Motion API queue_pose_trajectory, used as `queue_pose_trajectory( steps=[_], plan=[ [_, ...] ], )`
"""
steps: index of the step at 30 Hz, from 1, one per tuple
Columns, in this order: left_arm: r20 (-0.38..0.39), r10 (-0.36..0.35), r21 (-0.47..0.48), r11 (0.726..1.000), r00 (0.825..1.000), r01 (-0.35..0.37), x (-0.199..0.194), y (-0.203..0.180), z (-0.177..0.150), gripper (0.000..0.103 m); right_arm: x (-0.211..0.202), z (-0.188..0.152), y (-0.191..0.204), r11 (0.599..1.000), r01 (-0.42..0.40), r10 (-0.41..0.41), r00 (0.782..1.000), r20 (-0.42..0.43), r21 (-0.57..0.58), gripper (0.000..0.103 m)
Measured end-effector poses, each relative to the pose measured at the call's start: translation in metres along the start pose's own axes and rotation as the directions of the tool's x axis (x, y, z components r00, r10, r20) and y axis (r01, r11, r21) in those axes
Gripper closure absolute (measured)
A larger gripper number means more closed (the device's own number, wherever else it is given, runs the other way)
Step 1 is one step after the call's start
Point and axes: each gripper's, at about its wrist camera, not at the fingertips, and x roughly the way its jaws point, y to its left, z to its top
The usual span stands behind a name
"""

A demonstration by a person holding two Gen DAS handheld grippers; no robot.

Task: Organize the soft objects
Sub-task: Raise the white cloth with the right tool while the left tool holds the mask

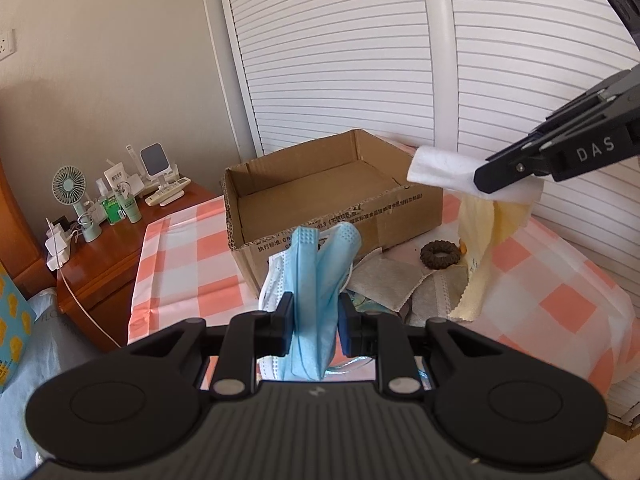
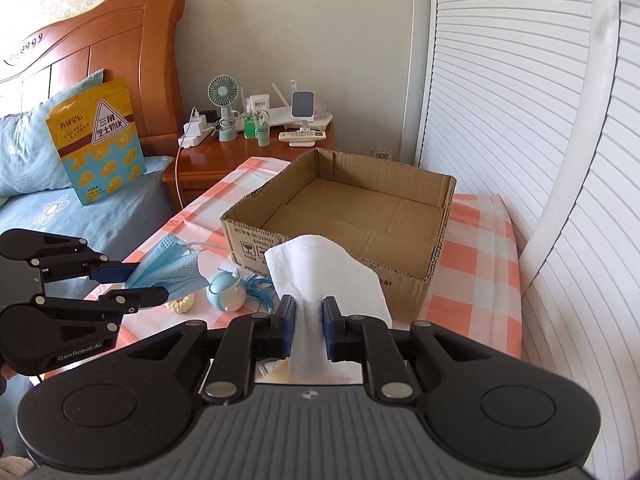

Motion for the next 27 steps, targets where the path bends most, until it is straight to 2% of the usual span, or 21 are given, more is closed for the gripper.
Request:
queue_pose_trajectory(
  steps=[7,16,17,19,27],
  plan=[
    [-0.005,0.004,0.003,1.000,1.000,-0.004,-0.002,0.000,-0.001,0.083,0.003,-0.006,-0.001,0.999,-0.021,0.022,0.999,-0.023,0.024,0.086],
    [-0.008,-0.011,0.013,1.000,1.000,0.011,0.001,-0.002,-0.001,0.083,-0.013,-0.005,-0.004,1.000,-0.003,0.002,1.000,0.014,0.020,0.086],
    [-0.009,-0.011,0.013,1.000,1.000,0.012,0.001,-0.002,-0.001,0.083,-0.015,-0.006,-0.004,1.000,-0.011,0.010,1.000,0.019,0.020,0.086],
    [-0.010,-0.013,0.015,1.000,1.000,0.014,0.002,-0.002,0.000,0.083,-0.016,-0.007,-0.007,0.999,-0.026,0.025,0.999,0.021,0.032,0.078],
    [0.006,-0.003,0.036,0.999,1.000,0.003,0.004,-0.003,0.011,0.083,0.008,-0.025,-0.003,1.000,0.016,-0.015,0.998,-0.068,0.012,0.080]
  ],
)
